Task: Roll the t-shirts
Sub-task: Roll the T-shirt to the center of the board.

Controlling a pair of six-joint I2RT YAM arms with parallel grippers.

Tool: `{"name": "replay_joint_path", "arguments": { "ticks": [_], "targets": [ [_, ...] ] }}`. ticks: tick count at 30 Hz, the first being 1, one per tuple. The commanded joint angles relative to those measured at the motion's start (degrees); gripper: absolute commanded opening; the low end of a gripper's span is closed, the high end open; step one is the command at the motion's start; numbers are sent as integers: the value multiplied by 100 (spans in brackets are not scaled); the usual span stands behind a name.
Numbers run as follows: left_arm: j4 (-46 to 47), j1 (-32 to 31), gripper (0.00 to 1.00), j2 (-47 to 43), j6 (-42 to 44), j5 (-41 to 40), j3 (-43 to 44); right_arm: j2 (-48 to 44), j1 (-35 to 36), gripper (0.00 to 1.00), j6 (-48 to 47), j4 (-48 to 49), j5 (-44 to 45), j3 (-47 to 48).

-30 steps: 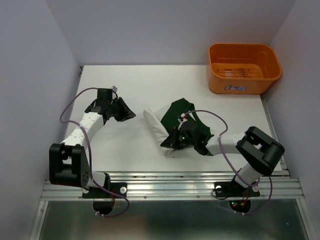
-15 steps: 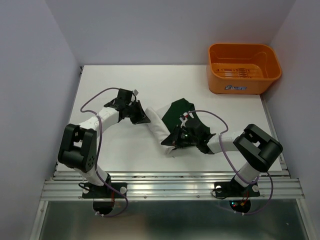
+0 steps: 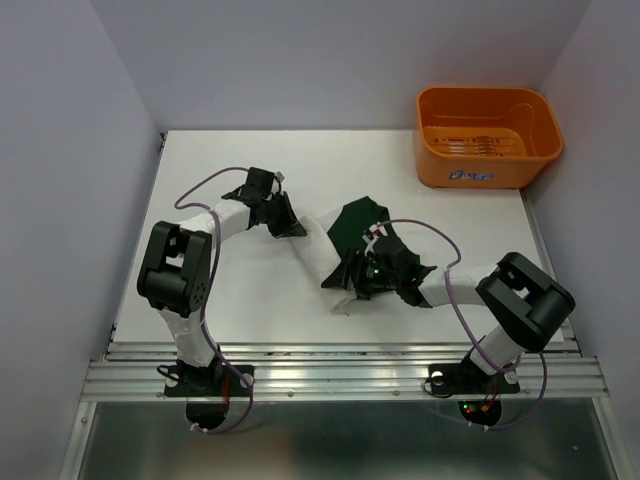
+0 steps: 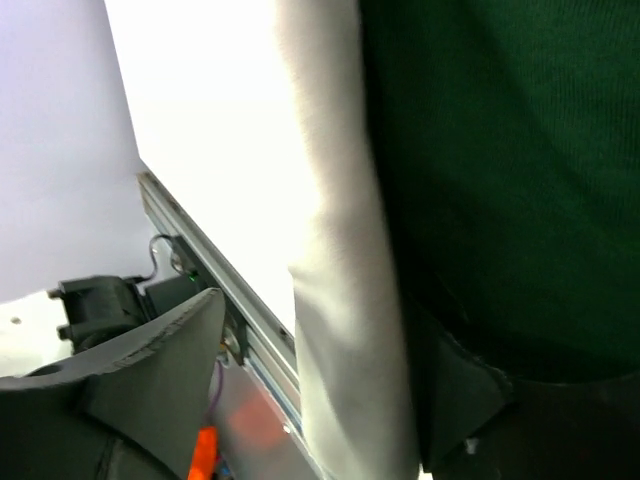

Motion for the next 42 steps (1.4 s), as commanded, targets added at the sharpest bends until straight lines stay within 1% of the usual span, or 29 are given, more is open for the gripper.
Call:
{"name": "replay_joint_path", "arguments": {
  "ticks": [1,4,5,7,10,12,15,16,17,18,21,22,23,24,25,26,28,32,36,39,42],
  "targets": [
    [108,-66,0,33,114,-20,334,-420,-42,82,-430,-729,184,172],
    [108,-83,0,217,140,32,466,-684,-42,90,-588,-1099,360,207],
    [108,-83,0,261,141,32,536,-841,-42,92,-632,-1423,413,225],
    [99,-101,0,384,149,59,607,-1044,-42,93,-781,-1811,693,295],
    [81,-119,0,533,176,59,756,-1571,-42,95,-1044,-2924,1247,427],
    [64,-119,0,604,184,50,817,-1974,-42,95,-1229,-3366,1676,575],
    [107,-136,0,797,202,85,914,-2301,-42,95,-1405,-4087,2169,760],
    [134,-136,0,902,211,85,923,-2458,-42,95,-1467,-4228,2223,822],
    [160,-145,0,947,211,85,949,-2529,-42,93,-1476,-4378,2406,927],
    [178,-162,0,991,211,111,950,-2591,-42,90,-1476,-4353,2400,937],
    [213,-189,0,1018,193,112,976,-2496,272,72,-1581,-4317,2575,1164],
    [205,-189,0,992,202,112,1002,-2382,344,53,-1634,-4344,2628,1252],
    [187,-189,0,956,220,120,1081,-2137,405,45,-1678,-4344,2645,1410],
    [91,-189,0,921,237,129,1125,-2004,467,40,-1704,-4300,2620,1472],
    [29,-180,0,825,316,129,1186,-1872,546,23,-1766,-4248,2584,1525],
    [-58,-180,0,763,360,112,1248,-1723,546,17,-1766,-4151,2549,1595],
    [-261,-180,0,510,413,24,1415,-1283,599,1,-1758,-4054,2470,1779],
    [-542,-180,0,149,501,-99,1565,-861,599,1,-1556,-3914,2785,1772],
    [-543,-189,0,60,457,-82,1346,-553,599,1,-1371,-3720,3348,1473],
    [-464,-189,0,209,387,-12,1213,-167,599,1,-1213,-3676,3401,1332],
    [-420,-268,0,341,387,-20,1231,-113,599,1,-1221,-3728,3323,1367]
  ]
}}
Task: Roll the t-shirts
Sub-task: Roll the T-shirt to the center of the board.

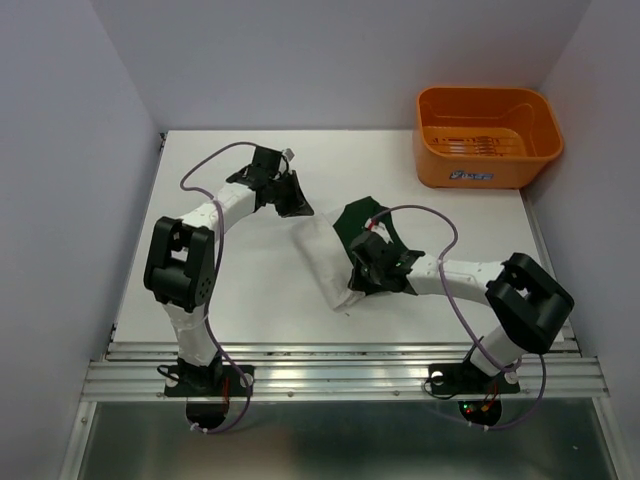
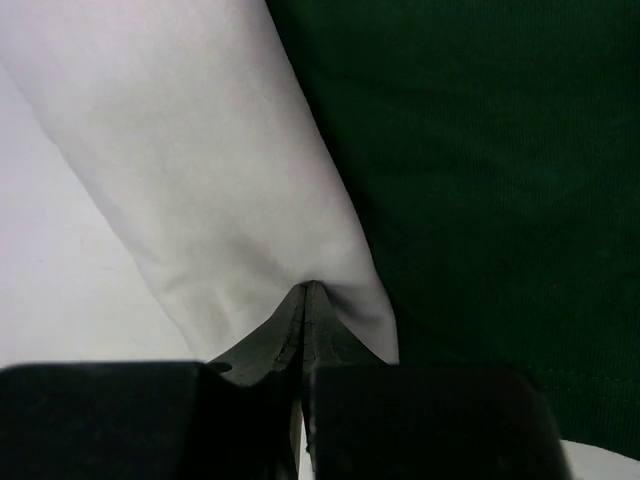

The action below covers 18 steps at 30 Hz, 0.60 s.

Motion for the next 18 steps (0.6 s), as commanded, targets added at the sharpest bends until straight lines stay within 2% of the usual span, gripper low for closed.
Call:
{"name": "replay_joint_path", "arguments": {
  "ticks": [1,8,14,18],
  "targets": [
    [29,-124,0,92,52,-11,-8,42,16,1,71,116,265,-67],
    [81,-212,0,601,0,-126,369,-714,16,1,-246,-428,581,293],
    [90,-247,0,1312,-27,-196,651,-486,129,1,-141,-377,441,198],
    [90,-300,0,1437,-9,-231,669,-82,191,1,-35,-288,379,48]
  ]
}}
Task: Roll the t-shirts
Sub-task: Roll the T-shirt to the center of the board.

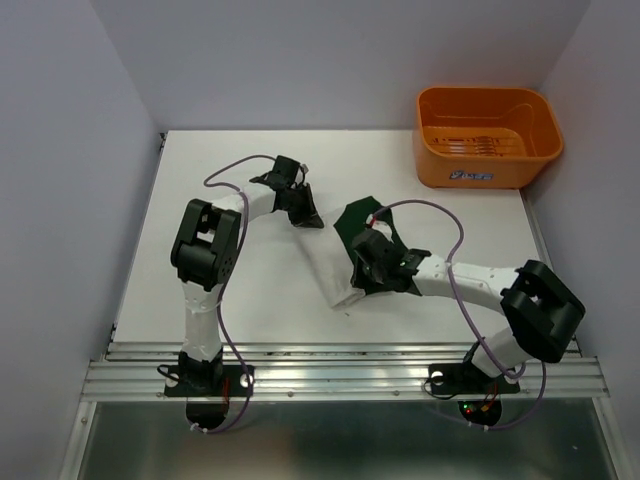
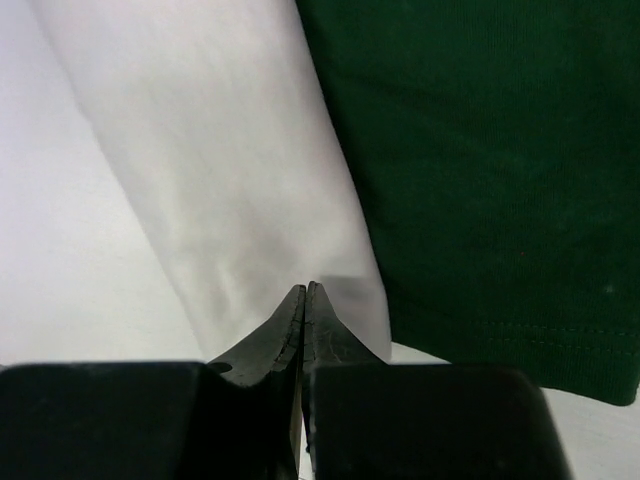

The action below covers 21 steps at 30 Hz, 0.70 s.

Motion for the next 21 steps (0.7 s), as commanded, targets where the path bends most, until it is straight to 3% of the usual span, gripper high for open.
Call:
{"name": "replay_joint_path", "arguments": {
  "ticks": [1,9,15,21],
  "targets": [
    [20,-68,0,31,117,-279,164,390,121,1,98,24,73,-131],
    [-243,-77,0,-671,354,-394,392,313,438,1,-77,-634,810,263],
    [-989,-59,0,-1304,688,-806,1086,127,991,1,-481,-1513,1917,1317],
    [-1263,133,0,-1770,689,-763,1009,698,1044,4,-895,-1479,1945,2135]
  ]
}}
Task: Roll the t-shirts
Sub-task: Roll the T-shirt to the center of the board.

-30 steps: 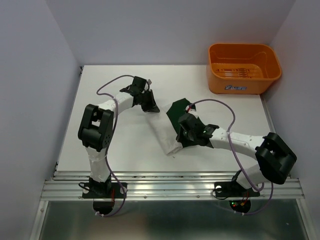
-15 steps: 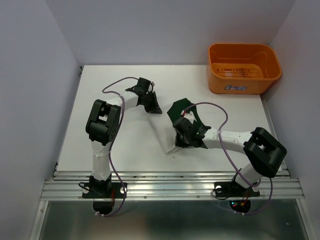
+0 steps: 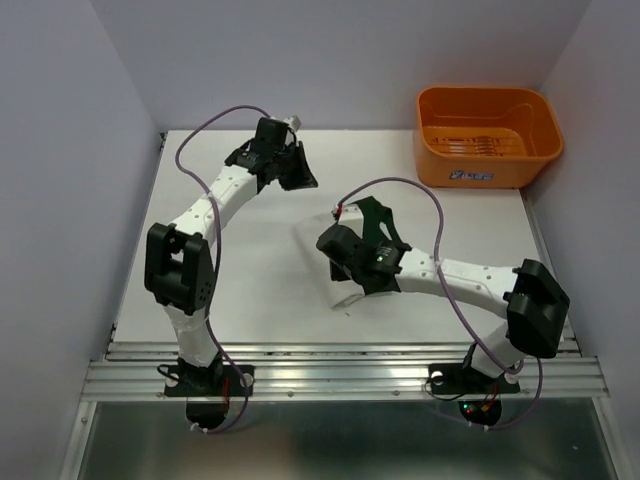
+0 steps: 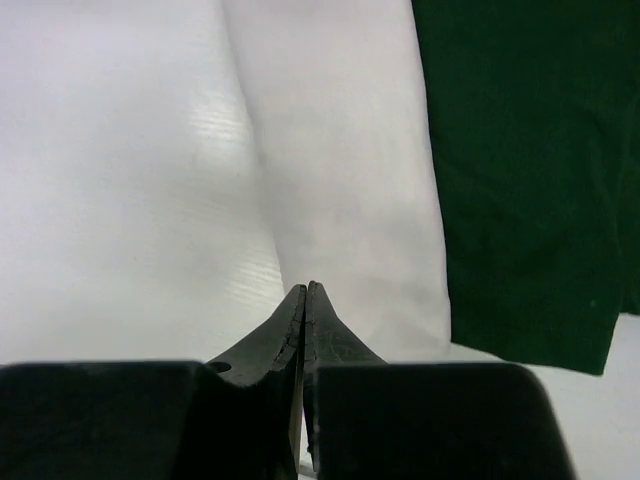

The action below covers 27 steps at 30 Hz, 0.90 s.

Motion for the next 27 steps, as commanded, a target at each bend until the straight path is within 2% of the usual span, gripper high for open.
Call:
{"name": "replay_joint_path", "arguments": {
  "ticks": [1,7,13,18,22,23,25,26,27],
  "targets": [
    [-393,193,0,-658,141,-94,-55,405,2,4,-422,-58,415,503],
    [-226,745,0,-1562,26,-130,-1082,1495,-138,5,-520,443,284,934],
    [-217,1274,0,-2345,105,-42,-1830,2260,-262,5,-564,663,-93,952],
    [-253,1301,0,-2557,131,-33,-2182,1735,-262,9,-599,435,-95,820],
    [-200,1310,7,-2680,88,-7,-2384,1005,-210,25,-871,119,98,671],
    [-182,1301,8,-2715,53,2,-2419,917,-148,34,-959,-108,194,671],
    [-147,1301,12,-2751,35,20,-2507,741,-34,42,-1030,-329,309,679],
    [-147,1301,13,-2759,17,20,-2525,714,123,50,-1021,-522,423,679],
    [-156,1301,13,-2760,0,20,-2551,662,212,54,-1012,-567,476,662]
  ]
}}
